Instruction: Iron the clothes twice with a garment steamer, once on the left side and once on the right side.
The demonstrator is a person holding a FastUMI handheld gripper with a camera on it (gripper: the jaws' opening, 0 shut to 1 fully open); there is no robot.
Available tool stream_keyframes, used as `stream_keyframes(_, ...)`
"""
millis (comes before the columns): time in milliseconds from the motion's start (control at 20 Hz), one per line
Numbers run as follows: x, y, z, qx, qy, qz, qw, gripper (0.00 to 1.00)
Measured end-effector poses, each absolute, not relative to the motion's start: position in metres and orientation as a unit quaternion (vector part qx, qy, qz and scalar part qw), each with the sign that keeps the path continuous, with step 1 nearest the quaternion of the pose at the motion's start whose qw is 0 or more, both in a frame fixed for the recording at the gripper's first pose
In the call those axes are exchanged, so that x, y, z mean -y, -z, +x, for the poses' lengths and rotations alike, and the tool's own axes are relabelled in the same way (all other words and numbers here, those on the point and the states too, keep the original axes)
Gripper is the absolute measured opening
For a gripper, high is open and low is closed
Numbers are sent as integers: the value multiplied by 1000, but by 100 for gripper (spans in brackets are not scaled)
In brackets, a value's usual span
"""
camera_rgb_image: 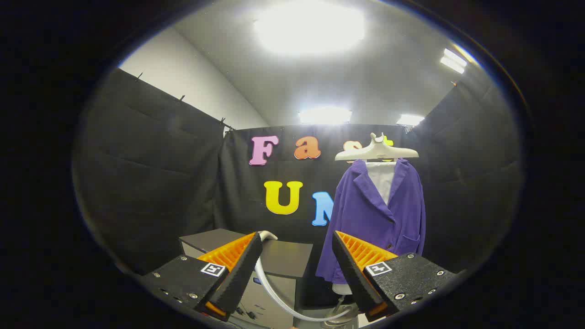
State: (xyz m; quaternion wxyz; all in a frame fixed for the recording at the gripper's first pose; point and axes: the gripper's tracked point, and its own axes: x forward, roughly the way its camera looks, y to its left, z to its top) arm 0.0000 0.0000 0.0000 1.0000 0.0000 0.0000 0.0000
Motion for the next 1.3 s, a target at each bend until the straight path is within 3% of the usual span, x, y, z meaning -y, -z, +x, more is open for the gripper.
stream_keyframes(300, 12, 18, 43, -20, 26, 24, 999, 95)
stream_keyframes(450, 32, 26, 60, -25, 72, 14, 997, 95)
stream_keyframes(900, 6, 48, 95, -39, 105, -9, 994, 95)
stream_keyframes(1300, -7, 74, 89, -67, 74, -8, 995, 95)
